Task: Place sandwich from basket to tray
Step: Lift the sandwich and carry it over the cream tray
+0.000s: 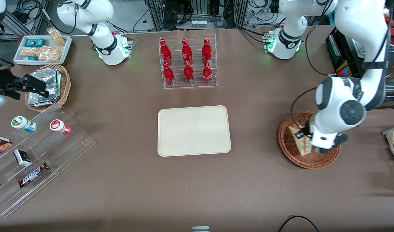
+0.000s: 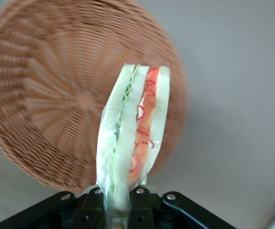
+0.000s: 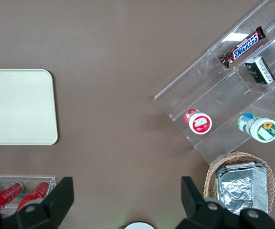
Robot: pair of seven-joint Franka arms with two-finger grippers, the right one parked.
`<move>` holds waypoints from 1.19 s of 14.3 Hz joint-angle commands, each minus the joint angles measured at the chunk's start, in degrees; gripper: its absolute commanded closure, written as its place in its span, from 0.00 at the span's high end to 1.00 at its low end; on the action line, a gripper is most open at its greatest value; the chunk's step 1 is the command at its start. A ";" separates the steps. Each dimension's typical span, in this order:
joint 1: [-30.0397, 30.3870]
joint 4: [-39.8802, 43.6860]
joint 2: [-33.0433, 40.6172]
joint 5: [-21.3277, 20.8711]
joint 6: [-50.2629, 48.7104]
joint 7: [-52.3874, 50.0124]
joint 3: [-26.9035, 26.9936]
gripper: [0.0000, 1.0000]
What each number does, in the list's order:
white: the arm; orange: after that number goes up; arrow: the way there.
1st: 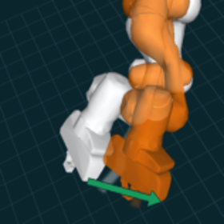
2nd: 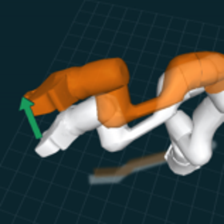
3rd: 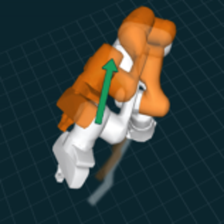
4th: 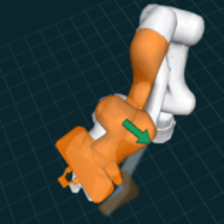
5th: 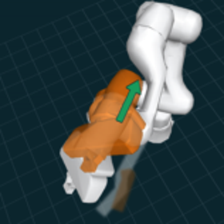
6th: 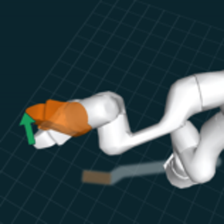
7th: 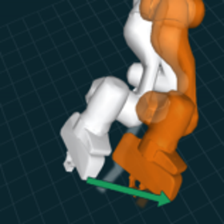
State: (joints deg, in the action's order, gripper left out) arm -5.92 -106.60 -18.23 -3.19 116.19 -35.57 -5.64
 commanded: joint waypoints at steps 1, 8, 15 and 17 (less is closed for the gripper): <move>-6.70 5.68 -3.73 -0.76 -2.64 2.78 -1.56 0.07; -25.87 22.20 -19.20 1.17 -0.45 -14.69 -1.83 0.05; -36.26 24.06 -25.88 0.47 13.53 -22.60 -1.66 0.05; -37.14 25.12 -27.12 0.21 13.53 -25.50 -1.66 0.06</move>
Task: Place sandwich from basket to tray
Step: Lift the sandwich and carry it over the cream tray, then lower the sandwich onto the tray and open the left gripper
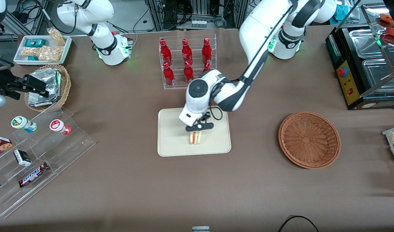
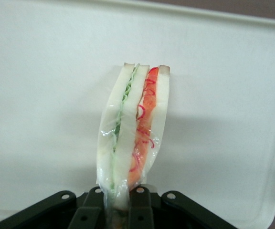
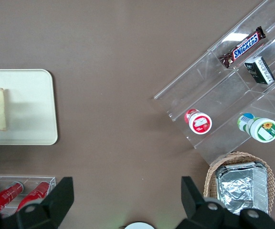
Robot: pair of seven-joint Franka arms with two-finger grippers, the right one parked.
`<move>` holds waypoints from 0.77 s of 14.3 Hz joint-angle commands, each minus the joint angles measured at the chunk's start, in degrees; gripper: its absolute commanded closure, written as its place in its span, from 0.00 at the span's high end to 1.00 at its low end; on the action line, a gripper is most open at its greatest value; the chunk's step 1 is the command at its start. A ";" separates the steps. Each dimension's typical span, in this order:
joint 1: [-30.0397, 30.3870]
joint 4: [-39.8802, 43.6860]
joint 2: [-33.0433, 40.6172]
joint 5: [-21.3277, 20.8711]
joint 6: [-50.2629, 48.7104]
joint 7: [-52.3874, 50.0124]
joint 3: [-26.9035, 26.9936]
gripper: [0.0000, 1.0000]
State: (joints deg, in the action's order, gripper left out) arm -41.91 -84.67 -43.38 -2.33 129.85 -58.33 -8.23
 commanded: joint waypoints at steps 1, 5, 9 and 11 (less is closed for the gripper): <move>-1.25 3.46 -2.23 -0.57 -0.13 -3.37 0.94 0.06; -1.34 3.37 -2.59 -0.65 -0.13 -4.95 0.94 1.00; -0.81 2.59 0.56 -1.00 -0.91 -4.43 1.38 1.00; -0.72 2.23 4.60 -1.53 -7.73 -3.38 4.35 1.00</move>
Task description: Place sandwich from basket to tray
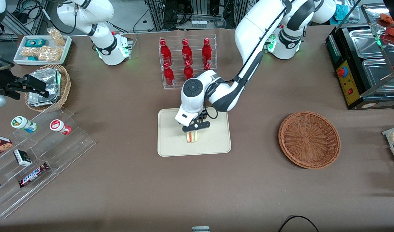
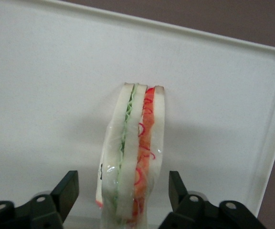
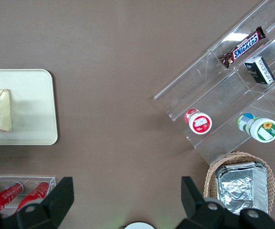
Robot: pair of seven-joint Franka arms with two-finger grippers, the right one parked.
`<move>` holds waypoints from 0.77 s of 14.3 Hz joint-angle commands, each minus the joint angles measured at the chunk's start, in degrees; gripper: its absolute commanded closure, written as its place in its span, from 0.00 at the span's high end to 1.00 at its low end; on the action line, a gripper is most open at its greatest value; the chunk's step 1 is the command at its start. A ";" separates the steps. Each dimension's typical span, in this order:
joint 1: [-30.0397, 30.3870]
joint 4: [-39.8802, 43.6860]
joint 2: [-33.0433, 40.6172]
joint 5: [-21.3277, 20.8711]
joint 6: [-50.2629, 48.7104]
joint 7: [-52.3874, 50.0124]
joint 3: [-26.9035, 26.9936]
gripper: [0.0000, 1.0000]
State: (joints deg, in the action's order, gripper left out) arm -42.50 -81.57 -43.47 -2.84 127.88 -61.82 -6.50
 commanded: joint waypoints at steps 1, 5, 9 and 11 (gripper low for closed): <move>0.48 -1.05 6.71 -0.16 -8.67 2.55 3.50 1.00; 8.03 -1.92 13.57 1.43 -23.81 6.95 3.51 1.00; 15.85 -12.19 22.53 1.43 -23.99 19.33 3.51 1.00; 20.24 -17.72 28.06 1.43 -24.16 27.50 3.51 1.00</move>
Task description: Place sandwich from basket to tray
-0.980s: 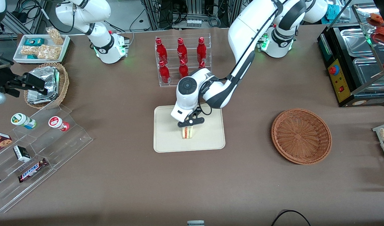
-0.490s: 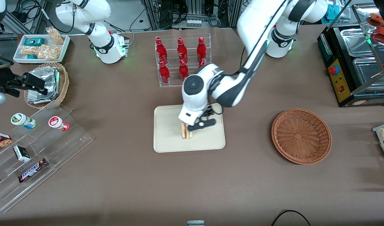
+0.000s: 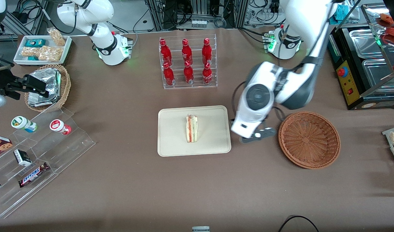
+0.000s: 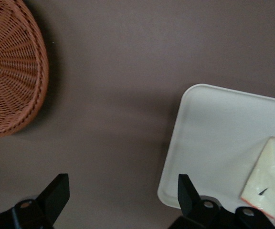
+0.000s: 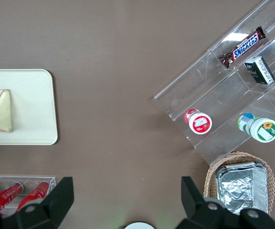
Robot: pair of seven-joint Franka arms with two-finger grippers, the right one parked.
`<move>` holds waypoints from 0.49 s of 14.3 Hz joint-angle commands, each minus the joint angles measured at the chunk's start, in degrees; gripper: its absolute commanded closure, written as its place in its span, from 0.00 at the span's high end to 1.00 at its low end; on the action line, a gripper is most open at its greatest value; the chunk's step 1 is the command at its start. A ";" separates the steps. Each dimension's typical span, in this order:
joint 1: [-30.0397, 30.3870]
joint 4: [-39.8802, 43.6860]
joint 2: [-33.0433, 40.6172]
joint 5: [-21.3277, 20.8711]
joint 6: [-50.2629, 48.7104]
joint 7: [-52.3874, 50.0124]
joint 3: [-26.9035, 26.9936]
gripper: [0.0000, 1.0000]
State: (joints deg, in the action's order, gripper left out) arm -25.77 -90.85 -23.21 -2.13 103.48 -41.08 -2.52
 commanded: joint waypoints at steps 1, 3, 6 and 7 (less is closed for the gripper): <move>5.62 -10.55 10.18 0.73 -0.64 11.06 -0.46 1.00; 9.14 -11.98 13.53 0.73 -5.37 19.68 -0.46 1.00; 13.63 -11.63 18.27 0.73 -10.83 29.97 -0.46 1.00; 15.47 -11.54 19.86 0.73 -11.98 32.96 -0.46 1.00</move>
State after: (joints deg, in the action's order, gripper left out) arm -13.08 -100.40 -7.98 -2.05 93.40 -13.75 -2.36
